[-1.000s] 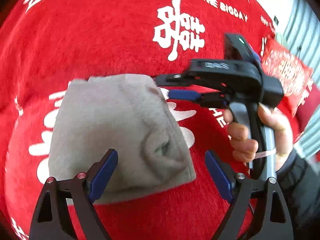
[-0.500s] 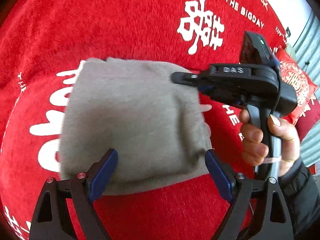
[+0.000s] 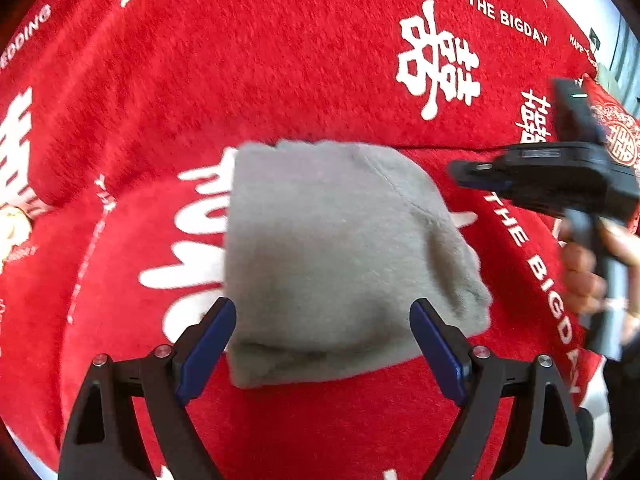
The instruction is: Fold small clothes
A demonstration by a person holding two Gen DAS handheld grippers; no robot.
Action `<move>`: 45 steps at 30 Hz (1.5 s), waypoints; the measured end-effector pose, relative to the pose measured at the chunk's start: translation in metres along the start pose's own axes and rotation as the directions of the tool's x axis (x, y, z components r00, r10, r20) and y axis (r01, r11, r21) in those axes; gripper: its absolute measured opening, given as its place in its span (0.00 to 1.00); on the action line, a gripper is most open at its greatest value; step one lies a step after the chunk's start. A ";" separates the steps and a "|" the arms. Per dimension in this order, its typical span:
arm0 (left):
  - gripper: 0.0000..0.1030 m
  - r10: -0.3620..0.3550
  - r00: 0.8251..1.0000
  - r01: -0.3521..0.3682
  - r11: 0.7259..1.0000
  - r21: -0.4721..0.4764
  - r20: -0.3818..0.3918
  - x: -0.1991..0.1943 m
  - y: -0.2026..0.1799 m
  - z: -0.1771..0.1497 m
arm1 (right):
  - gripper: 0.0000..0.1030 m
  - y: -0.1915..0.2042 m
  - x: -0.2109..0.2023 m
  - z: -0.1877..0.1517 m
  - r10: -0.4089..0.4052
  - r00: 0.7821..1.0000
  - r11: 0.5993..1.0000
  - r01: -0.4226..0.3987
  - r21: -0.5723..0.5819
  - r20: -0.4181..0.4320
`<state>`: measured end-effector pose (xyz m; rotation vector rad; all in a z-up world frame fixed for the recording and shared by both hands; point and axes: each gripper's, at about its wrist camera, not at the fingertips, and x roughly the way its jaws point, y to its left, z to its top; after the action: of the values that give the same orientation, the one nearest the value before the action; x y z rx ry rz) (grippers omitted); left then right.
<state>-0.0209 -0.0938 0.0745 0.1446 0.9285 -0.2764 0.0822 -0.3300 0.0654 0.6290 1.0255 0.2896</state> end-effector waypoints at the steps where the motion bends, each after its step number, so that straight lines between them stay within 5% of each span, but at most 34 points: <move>1: 0.87 0.012 1.000 -0.012 1.000 0.000 0.003 0.001 0.002 0.000 | 0.16 0.010 -0.012 -0.006 0.046 0.999 0.999 -0.045 -0.018 0.014; 2: 0.87 0.023 1.000 -0.023 1.000 -0.001 0.007 0.004 0.005 0.000 | 0.18 0.015 -0.019 -0.011 0.088 0.996 0.996 -0.087 -0.024 0.018; 3: 0.87 0.032 0.999 -0.032 0.999 -0.002 0.006 0.006 0.007 -0.001 | 0.28 0.022 -0.023 -0.018 0.152 0.988 0.988 -0.152 -0.020 0.015; 4: 0.87 0.041 0.999 -0.041 0.999 -0.012 -0.002 0.011 0.012 -0.002 | 0.51 0.027 -0.024 -0.028 0.228 0.974 0.974 -0.228 -0.002 -0.001; 6: 0.87 0.033 0.999 -0.034 0.999 -0.034 -0.021 0.018 0.019 -0.004 | 0.67 0.031 -0.017 -0.044 0.297 0.955 0.955 -0.296 0.036 -0.027; 8: 0.87 0.024 0.998 -0.027 0.998 -0.053 -0.061 0.029 0.026 -0.007 | 0.67 0.028 -0.001 -0.059 0.327 0.943 0.944 -0.323 0.073 -0.066; 10: 0.87 0.015 0.996 -0.021 0.998 -0.065 -0.092 0.038 0.032 -0.010 | 0.56 0.018 0.010 -0.067 0.236 0.969 0.970 -0.230 0.073 -0.080; 12: 0.87 -0.004 0.995 -0.004 0.997 -0.083 -0.099 0.041 0.037 -0.012 | 0.42 0.007 0.011 -0.068 0.222 0.972 0.972 -0.215 0.090 -0.077; 14: 0.87 -0.010 0.996 0.002 0.996 -0.089 -0.086 0.038 0.041 -0.010 | 0.42 0.007 0.000 -0.067 0.182 0.981 0.982 -0.178 0.067 -0.060; 15: 0.87 -0.008 0.997 0.001 0.996 -0.089 -0.080 0.037 0.042 -0.009 | 0.44 0.010 -0.006 -0.067 0.153 0.987 0.988 -0.151 0.037 -0.045; 16: 0.87 -0.013 0.997 0.007 0.996 -0.089 -0.071 0.037 0.043 -0.006 | 0.61 0.016 -0.015 -0.067 0.090 0.996 0.996 -0.090 -0.007 -0.023; 18: 0.87 -0.047 0.997 0.040 0.993 -0.108 -0.060 0.037 0.049 0.005 | 0.77 0.024 -0.031 -0.064 -0.024 0.999 0.998 0.026 -0.064 0.036; 20: 0.87 -0.100 0.993 0.087 0.980 -0.179 -0.063 0.043 0.063 0.021 | 0.77 0.026 -0.045 -0.058 -0.040 0.994 0.995 0.049 -0.089 0.101; 24: 0.87 -0.242 0.967 0.210 0.937 -0.281 -0.085 0.067 0.088 0.048 | 0.78 0.008 -0.043 -0.036 -0.084 0.993 0.996 0.086 -0.027 0.082; 27: 0.87 -0.315 0.940 0.254 0.902 -0.349 -0.131 0.095 0.100 0.061 | 0.78 -0.012 -0.021 -0.018 -0.068 0.997 0.996 0.067 0.060 0.023; 34: 0.87 -0.363 0.906 0.284 0.902 -0.325 -0.216 0.133 0.098 0.063 | 0.78 -0.026 0.035 -0.012 -0.032 0.991 0.993 0.046 0.108 -0.129; 38: 0.87 -0.393 0.895 0.306 0.884 -0.354 -0.209 0.141 0.098 0.062 | 0.78 -0.018 0.047 -0.012 -0.005 0.992 0.997 0.014 0.072 -0.124; 45: 0.91 -0.390 0.891 0.316 0.900 -0.300 -0.233 0.150 0.086 0.072 | 0.81 -0.007 0.064 -0.005 -0.020 0.992 0.999 0.024 0.032 -0.123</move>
<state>0.1453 -0.0552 -0.0031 -0.2356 1.2745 -0.4823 0.1092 -0.3017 0.0139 0.6358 1.1562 0.2949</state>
